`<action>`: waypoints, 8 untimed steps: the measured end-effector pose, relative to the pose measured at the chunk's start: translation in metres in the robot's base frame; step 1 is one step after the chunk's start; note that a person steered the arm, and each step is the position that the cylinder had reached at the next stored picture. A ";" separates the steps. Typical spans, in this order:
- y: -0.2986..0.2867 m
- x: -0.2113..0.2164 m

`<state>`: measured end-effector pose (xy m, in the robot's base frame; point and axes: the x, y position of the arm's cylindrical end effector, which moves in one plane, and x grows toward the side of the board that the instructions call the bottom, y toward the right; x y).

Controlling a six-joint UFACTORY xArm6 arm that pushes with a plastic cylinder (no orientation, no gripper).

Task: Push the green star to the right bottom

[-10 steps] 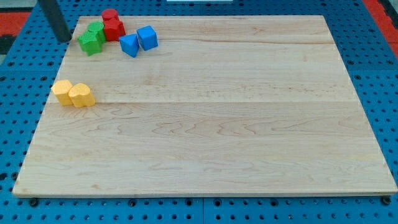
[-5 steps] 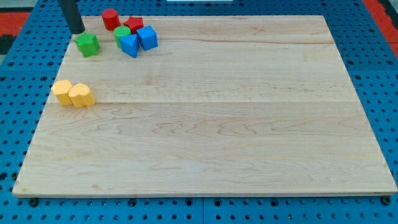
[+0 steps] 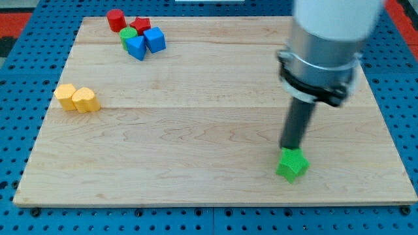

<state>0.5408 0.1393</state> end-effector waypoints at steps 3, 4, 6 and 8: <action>-0.081 0.071; -0.004 0.071; 0.046 0.073; -0.033 0.035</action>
<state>0.5763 0.1064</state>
